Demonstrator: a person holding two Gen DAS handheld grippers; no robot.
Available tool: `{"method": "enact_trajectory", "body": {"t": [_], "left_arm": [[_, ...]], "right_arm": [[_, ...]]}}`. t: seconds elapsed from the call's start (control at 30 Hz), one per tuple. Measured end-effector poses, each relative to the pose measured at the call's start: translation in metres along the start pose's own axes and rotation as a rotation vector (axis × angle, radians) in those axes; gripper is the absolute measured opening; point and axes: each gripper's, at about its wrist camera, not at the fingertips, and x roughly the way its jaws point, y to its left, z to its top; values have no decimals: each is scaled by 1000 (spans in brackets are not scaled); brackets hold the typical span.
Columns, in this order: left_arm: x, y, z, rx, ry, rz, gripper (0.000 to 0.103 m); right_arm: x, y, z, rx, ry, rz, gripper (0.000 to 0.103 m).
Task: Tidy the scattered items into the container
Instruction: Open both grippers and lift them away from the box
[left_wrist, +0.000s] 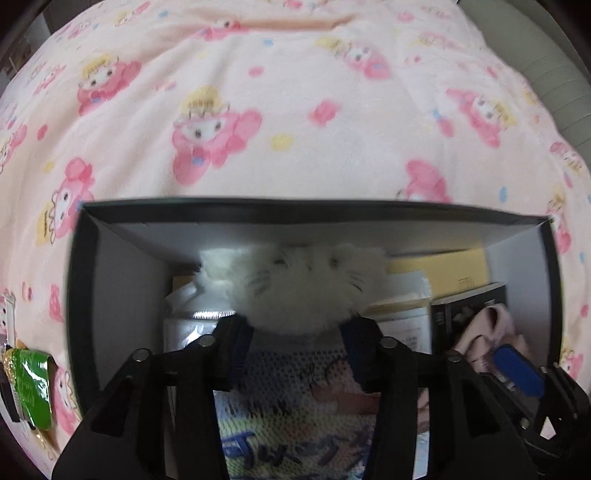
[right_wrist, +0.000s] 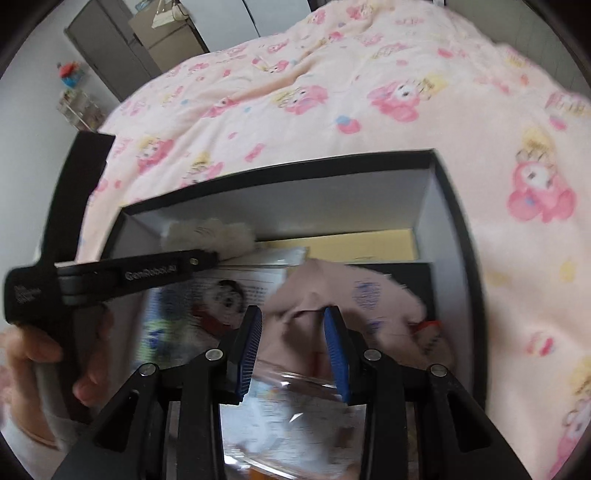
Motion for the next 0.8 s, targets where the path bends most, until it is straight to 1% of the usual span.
{"method": "enact_trajectory", "body": {"t": [0.07, 0.17, 0.23, 0.3, 0.43, 0.5, 0.53, 0.57, 0.6, 0.63, 0.67, 0.7, 0.73, 0.8], "left_arm": [[3, 6, -3, -39, 40, 8, 48], [-8, 9, -10, -30, 29, -23, 47], [-22, 6, -14, -10, -1, -20, 45], [-35, 2, -17, 10, -36, -42, 45], [-61, -4, -19, 28, -145, -62, 45], [-66, -5, -13, 14, -189, -75, 45], [-65, -6, -5, 5, -194, -79, 45], [-61, -4, 1, -16, -186, -83, 45], [-55, 0, 6, -35, -169, -82, 45], [-47, 4, 9, -67, -135, -84, 45], [-41, 8, 11, -89, -106, -101, 45], [-38, 7, 11, -97, -95, -117, 45], [-42, 9, 5, -97, -100, -139, 45], [-51, 8, -7, -70, -136, -177, 45]], "right_arm": [[1, 0, -1, 9, 11, 22, 31], [4, -1, -3, 17, 26, 22, 31], [4, -3, -3, 29, 30, 40, 31], [4, -3, -2, 32, 28, 46, 31], [5, 0, -2, 25, 33, 53, 31], [7, 1, -2, 23, 32, 54, 31], [6, 1, -2, 22, 28, 49, 31], [3, 1, -2, 19, 6, 21, 31], [0, 2, -1, 15, -11, -4, 31], [-2, 4, -1, 8, -24, -19, 31], [-5, 5, -1, -5, -36, -29, 31], [-6, 7, -1, -15, -43, -39, 31], [-5, 8, -1, -20, -43, -46, 31], [-3, 7, 0, -15, -30, -37, 31]]}}
